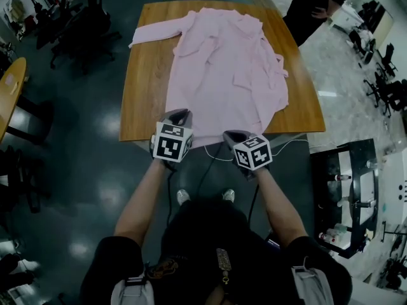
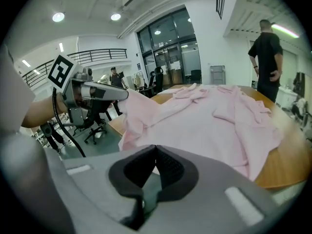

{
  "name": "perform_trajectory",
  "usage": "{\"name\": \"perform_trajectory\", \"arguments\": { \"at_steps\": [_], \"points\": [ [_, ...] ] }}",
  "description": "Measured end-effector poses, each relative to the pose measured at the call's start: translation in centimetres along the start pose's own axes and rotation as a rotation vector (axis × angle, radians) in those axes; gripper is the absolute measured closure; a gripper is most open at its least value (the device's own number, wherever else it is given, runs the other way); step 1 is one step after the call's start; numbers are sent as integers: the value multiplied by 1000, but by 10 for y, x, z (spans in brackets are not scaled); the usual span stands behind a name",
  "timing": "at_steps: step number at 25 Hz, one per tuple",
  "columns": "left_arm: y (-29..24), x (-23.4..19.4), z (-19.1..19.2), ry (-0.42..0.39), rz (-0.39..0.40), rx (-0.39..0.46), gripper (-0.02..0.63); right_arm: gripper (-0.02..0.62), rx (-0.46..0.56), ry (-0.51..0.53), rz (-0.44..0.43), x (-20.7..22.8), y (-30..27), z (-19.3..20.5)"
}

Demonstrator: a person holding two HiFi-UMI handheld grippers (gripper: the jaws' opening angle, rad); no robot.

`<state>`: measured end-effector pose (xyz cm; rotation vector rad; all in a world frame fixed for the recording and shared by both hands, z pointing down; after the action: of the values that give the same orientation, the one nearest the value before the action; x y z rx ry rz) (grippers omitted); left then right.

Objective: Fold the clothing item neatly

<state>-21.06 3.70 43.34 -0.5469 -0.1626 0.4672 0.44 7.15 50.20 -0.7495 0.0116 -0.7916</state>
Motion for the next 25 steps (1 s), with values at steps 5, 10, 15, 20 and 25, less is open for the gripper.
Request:
{"name": "perform_trajectory", "arguments": {
  "at_steps": [5, 10, 15, 20, 25],
  "points": [
    [-24, 62, -17, -54, 88, -1, 584, 592, 22, -37, 43, 30, 39, 17],
    [-47, 124, -26, -111, 178, -2, 584, 592, 24, -71, 80, 60, 71, 39],
    [-64, 174, -19, -183, 266, -39, 584, 592, 20, -100, 101, 79, 93, 58],
    [-74, 202, 16, -237, 331, -160, 584, 592, 2, -116, 109, 90, 104, 75],
    [-76, 212, 47, -270, 370, -260, 583, 592, -28, -111, 96, 91, 102, 80]
  ]
}}
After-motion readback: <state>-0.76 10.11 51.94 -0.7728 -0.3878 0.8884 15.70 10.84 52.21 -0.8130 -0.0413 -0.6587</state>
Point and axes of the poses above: the fingertips, and each gripper's own axes: y backward along the fingers, x to its right, z out of its underside, the point moved 9 cm from there along y, backward along the fingers, and after that the axes turned 5 degrees about -z, right-handed, at the moved point
